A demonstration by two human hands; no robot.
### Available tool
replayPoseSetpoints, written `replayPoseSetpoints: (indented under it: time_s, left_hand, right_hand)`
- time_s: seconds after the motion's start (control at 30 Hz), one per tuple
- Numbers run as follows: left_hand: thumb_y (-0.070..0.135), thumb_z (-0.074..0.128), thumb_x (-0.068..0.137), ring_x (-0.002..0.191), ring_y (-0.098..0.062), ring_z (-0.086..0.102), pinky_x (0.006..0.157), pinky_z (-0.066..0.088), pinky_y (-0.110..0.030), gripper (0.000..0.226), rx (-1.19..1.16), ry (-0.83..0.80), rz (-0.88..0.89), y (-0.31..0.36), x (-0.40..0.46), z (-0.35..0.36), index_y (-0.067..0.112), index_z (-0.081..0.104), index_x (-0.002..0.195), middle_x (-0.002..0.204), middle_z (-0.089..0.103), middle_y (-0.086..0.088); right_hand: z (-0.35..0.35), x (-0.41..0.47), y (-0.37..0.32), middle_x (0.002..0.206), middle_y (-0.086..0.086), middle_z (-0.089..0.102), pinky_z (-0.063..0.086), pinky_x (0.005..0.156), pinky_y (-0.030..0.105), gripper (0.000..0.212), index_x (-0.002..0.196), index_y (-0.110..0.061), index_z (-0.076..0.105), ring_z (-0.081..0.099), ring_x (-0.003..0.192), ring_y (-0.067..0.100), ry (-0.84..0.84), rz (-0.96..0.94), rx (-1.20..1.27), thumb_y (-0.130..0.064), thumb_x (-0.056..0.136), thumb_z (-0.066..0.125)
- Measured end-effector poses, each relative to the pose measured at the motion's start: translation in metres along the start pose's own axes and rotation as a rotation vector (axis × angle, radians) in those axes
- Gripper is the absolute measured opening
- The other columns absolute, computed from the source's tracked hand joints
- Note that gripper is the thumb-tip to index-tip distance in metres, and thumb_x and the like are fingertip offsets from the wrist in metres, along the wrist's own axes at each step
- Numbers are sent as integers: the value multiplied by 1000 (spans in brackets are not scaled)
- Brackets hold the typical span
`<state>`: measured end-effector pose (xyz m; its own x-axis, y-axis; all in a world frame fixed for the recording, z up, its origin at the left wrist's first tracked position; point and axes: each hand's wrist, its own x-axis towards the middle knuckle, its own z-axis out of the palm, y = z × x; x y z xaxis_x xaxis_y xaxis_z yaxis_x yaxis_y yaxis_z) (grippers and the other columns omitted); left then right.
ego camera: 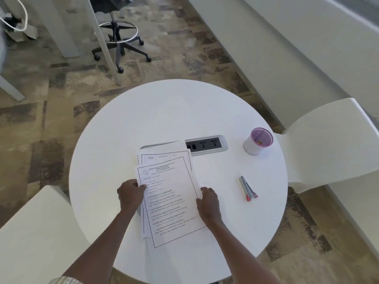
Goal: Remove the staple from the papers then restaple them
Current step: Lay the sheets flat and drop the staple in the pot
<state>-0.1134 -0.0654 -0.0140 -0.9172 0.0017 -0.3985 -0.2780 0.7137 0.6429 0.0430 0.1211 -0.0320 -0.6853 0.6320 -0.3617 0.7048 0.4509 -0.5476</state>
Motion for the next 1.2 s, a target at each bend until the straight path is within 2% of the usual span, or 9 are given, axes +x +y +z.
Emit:
replayPoseSetpoints:
  time_s: [0.07, 0.13, 0.27, 0.33, 0.47, 0.63, 0.87, 1.07, 1.2]
  left_hand:
    - [13, 72, 82, 89, -41, 65, 78, 52, -44, 23, 82, 45, 2, 5, -9, 4, -8, 64, 87, 92, 71, -23]
    - [14, 70, 84, 108, -43, 59, 92, 49, -46, 39, 146, 58, 34, 10, -22, 10, -8, 59, 114, 112, 64, -27]
    - [15, 65, 90, 132, -38, 45, 110, 40, -46, 65, 122, -4, 159, 23, -48, 30, -4, 38, 146, 141, 49, -24]
    - [17, 63, 92, 136, -35, 42, 113, 37, -43, 65, 123, -49, 216, 27, -58, 41, -1, 36, 148, 145, 46, -21]
    - [20, 61, 94, 140, -29, 38, 114, 33, -39, 64, 135, -129, 257, 32, -72, 62, 4, 34, 150, 150, 41, -15]
    - [21, 61, 94, 140, -28, 39, 113, 34, -38, 64, 161, -169, 286, 36, -81, 84, 5, 35, 150, 151, 42, -14]
    - [23, 59, 94, 135, -27, 46, 109, 40, -38, 60, 192, -193, 365, 53, -84, 119, 6, 37, 148, 148, 46, -11]
    - [27, 50, 99, 142, -24, 38, 113, 35, -35, 57, 235, -216, 457, 71, -71, 156, 9, 33, 150, 155, 39, -8]
    - [21, 43, 102, 151, -22, 23, 120, 22, -32, 55, 345, -206, 645, 82, -52, 186, 6, 29, 153, 162, 28, -9]
  right_hand:
    - [-6, 0, 1, 120, 11, 57, 47, 93, 33, 36, 126, -1, 56, 59, 110, 29, 17, -12, 20, -2, 90, 54]
    - [-14, 0, 7, 122, 12, 57, 48, 93, 31, 37, 128, -2, 59, 60, 109, 27, 51, -1, 70, -2, 90, 55]
    - [-32, 1, 36, 112, 14, 63, 40, 67, 4, 28, 113, -1, 68, 61, 86, 22, 169, 104, 125, 4, 88, 55]
    - [-40, 1, 52, 109, 15, 64, 44, 70, 11, 24, 108, 0, 70, 64, 86, 25, 184, 153, 118, 4, 88, 57]
    - [-46, 4, 71, 95, 20, 63, 52, 77, 42, 11, 87, 13, 66, 64, 88, 40, 149, 164, 71, 4, 86, 59]
    - [-48, 9, 70, 89, 14, 61, 47, 71, 38, 19, 74, 9, 64, 61, 76, 33, 105, 97, 62, -4, 87, 65]
    - [-49, 16, 70, 76, 14, 54, 31, 57, 33, 35, 54, -3, 40, 43, 60, 22, 95, 2, -30, -3, 84, 59]
    - [-60, 34, 80, 84, 3, 61, 49, 64, 28, 13, 74, -4, 68, 59, 71, 15, 82, 20, 58, -1, 86, 63]
    - [-65, 52, 85, 80, -1, 61, 44, 59, 24, 13, 74, -5, 70, 57, 69, 12, 112, 0, 87, -2, 86, 66]
